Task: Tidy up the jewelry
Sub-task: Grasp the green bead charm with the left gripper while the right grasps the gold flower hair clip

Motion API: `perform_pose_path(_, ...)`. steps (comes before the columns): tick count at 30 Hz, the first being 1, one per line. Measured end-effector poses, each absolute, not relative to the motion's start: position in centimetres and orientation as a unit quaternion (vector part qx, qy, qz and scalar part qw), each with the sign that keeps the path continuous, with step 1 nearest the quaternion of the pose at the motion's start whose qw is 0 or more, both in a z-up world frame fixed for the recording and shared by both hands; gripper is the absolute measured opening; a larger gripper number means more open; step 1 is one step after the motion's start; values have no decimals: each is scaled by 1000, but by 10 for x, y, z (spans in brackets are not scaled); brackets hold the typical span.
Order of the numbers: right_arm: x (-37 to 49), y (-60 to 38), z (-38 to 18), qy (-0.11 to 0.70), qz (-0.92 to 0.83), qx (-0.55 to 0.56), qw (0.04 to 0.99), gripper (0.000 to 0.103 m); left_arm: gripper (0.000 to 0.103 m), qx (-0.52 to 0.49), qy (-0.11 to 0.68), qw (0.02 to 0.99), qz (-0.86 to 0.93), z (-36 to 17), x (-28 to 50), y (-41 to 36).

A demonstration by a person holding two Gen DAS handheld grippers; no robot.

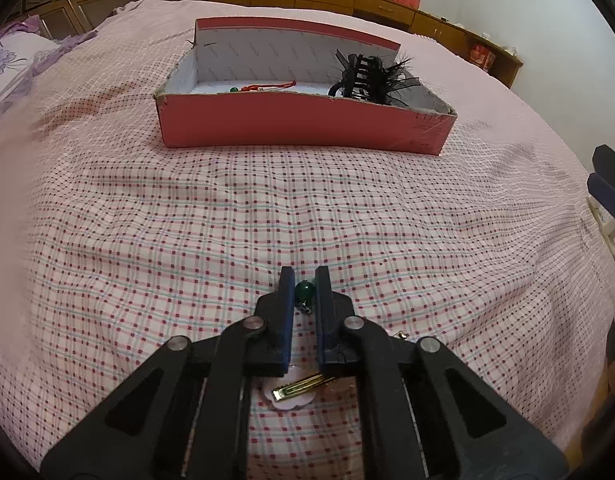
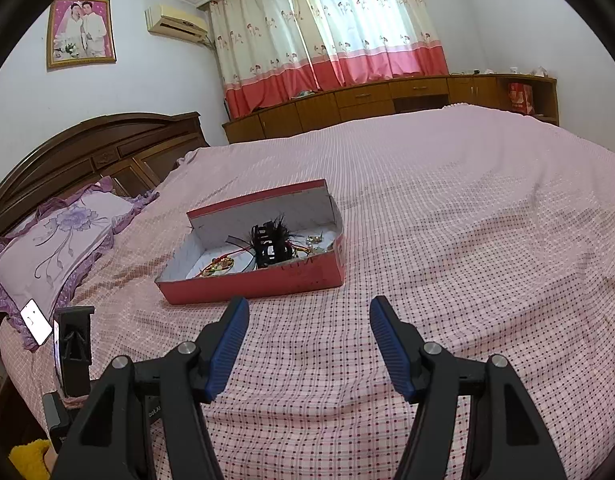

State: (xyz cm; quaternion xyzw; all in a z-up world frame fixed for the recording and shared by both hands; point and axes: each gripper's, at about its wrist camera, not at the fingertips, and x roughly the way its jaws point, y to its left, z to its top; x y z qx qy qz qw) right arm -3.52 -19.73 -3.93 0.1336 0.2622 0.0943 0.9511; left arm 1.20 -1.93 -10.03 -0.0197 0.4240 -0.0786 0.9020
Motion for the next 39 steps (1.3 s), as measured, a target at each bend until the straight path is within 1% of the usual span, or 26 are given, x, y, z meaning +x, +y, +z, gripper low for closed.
perform_pose_path(6, -37, -193, -39, 263, 98, 131, 951, 65, 1, -35, 415, 905, -84, -92, 8, -13)
perform_pose_path(15, -45, -165, -39, 265, 121, 127, 948, 65, 1, -43, 374, 924, -72, -52, -9, 9)
perform_pose_path(19, -49, -139, -45, 275, 146, 121, 943, 66, 1, -32, 359, 931, -55, -35, -18, 17)
perform_pose_path(24, -51, -104, -59, 303, 184, 109, 929, 69, 1, -28, 340, 939, -37, -18, -27, 33)
perform_pose_path(31, -48, -68, -82, 346, 209, 90, 910, 74, 1, -37, 326, 944, -31, -15, -35, 44)
perform_pose_path(39, -43, -40, -100, 375, 206, 43, 903, 76, 1, -61, 330, 942, -30, -24, -37, 58)
